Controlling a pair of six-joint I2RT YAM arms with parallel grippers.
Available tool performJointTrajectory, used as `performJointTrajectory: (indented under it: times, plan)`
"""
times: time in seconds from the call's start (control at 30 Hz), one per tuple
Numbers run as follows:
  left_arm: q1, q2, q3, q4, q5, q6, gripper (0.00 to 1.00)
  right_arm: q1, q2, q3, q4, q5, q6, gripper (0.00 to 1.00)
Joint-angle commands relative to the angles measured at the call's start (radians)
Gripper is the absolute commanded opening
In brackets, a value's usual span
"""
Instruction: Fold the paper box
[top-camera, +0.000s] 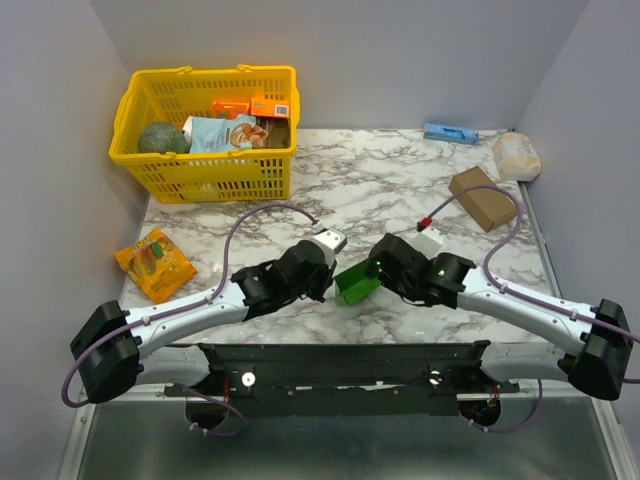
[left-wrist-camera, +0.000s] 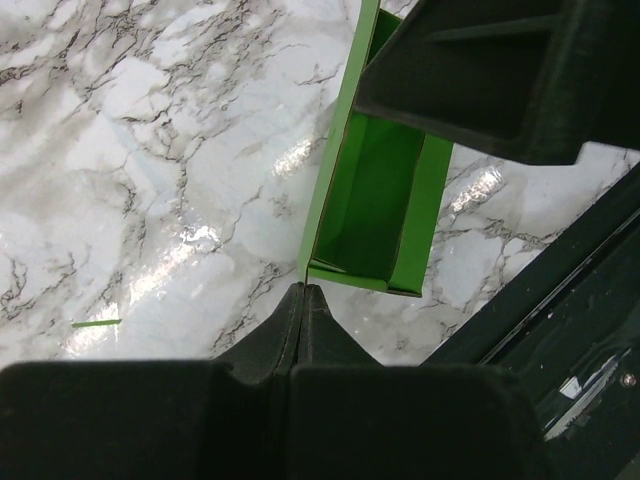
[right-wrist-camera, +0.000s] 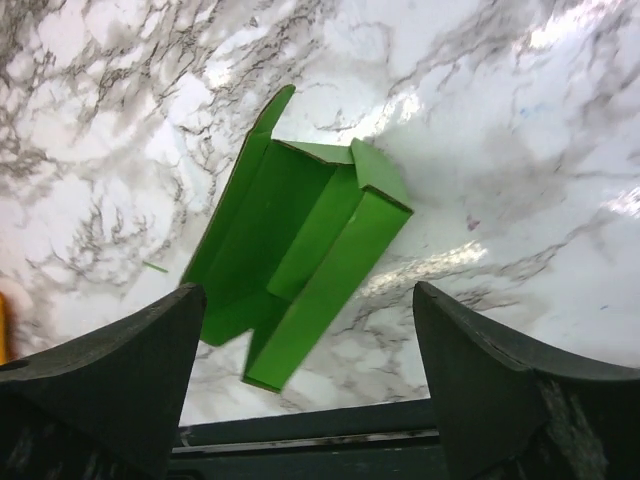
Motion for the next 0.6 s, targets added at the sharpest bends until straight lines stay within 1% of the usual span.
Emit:
performJointTrajectory:
  times: [0.0,0.03,0.07,0.1,0.13,0.23,0.3,0.33,0.37,0.4,0.43,0.47,0.5,0.57]
  plan:
    - [0.087,-0.019,-0.013,0.019,0.154,0.084,0.00,0.007,-0.084,-0.009,-0.026,0.096,-0.353,0.92]
    - [0.097,-0.019,-0.009,0.016,0.198,0.097,0.00,0.007,-0.115,-0.016,-0.010,0.099,-0.453,0.93]
    - [0.107,-0.018,-0.007,0.008,0.214,0.126,0.00,0.005,-0.134,-0.030,0.028,0.095,-0.541,0.93]
    - [0.128,-0.012,-0.003,-0.005,0.227,0.137,0.00,0.005,-0.146,-0.050,0.130,0.057,-0.650,0.93]
    - [0.137,-0.001,0.003,-0.012,0.244,0.149,0.00,0.007,-0.152,-0.047,0.154,0.033,-0.797,0.93]
    - [0.169,0.028,0.020,-0.036,0.286,0.205,0.00,0.005,-0.123,-0.004,0.168,-0.004,-0.942,0.93]
    - [0.174,0.038,0.028,-0.045,0.318,0.242,0.00,-0.019,-0.069,0.020,0.163,-0.036,-0.988,0.91]
    - [0.179,0.042,0.032,-0.054,0.329,0.253,0.00,-0.033,-0.057,0.028,0.168,-0.054,-1.020,0.88]
    - [0.183,0.045,0.034,-0.059,0.330,0.261,0.00,-0.080,-0.039,0.022,0.186,-0.097,-1.049,0.86]
    - [0.186,0.048,0.037,-0.064,0.333,0.265,0.00,-0.103,-0.034,0.014,0.229,-0.172,-1.068,0.84]
    - [0.193,0.050,0.046,-0.077,0.335,0.276,0.00,-0.125,-0.028,0.008,0.246,-0.215,-1.095,0.81]
    - [0.202,0.048,0.046,-0.084,0.335,0.278,0.00,-0.174,-0.019,0.005,0.261,-0.273,-1.115,0.80]
    - [0.205,0.048,0.048,-0.087,0.336,0.279,0.00,-0.186,0.001,0.010,0.267,-0.340,-1.125,0.78]
    - [0.217,0.050,0.057,-0.090,0.350,0.282,0.00,-0.188,0.010,0.007,0.280,-0.385,-1.163,0.75]
